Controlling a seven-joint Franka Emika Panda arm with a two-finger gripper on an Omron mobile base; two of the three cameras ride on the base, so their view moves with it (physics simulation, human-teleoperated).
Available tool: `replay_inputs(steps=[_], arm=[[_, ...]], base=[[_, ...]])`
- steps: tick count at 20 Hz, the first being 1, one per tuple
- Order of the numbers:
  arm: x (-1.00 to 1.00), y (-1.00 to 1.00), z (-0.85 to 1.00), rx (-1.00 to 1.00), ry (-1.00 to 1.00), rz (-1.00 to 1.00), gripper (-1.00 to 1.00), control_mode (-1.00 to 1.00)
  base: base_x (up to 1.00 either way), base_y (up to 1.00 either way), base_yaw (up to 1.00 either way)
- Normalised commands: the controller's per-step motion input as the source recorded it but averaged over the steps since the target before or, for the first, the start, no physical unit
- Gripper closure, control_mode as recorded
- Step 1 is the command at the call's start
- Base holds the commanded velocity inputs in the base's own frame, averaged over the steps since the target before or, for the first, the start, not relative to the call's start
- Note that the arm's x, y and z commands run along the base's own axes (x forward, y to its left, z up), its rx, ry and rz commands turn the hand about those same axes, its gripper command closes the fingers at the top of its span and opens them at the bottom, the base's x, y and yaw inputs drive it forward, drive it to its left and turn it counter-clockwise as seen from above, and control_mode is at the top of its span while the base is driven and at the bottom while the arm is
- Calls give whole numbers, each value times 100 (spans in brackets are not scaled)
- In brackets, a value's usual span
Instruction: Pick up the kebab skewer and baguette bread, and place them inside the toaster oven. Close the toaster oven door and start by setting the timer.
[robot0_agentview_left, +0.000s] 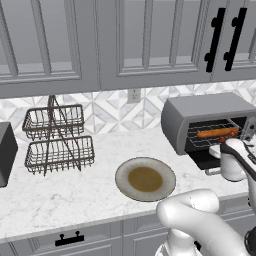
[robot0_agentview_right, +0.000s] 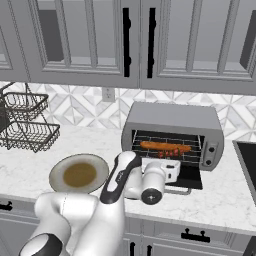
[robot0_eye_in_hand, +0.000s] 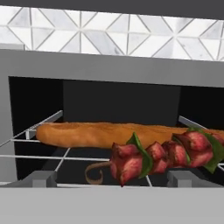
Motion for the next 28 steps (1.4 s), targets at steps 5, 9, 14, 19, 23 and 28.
replay_inputs(steps=[5,9,14,19,23,28], arm=[[6,-1,-5,0,0,0,-100,-100],[2,-1,-10,1,0,0,-100,-100],[6,0,-2,1,0,0,-100,-100],[19,0,0,0,0,0,-100,-100],[16,0,0,0,0,0,-100,-100],[21,0,0,0,0,0,-100,-100]], base=[[0,0,0],[0,0,0],[0,0,0],[0,0,0],[0,0,0],[0,0,0]])
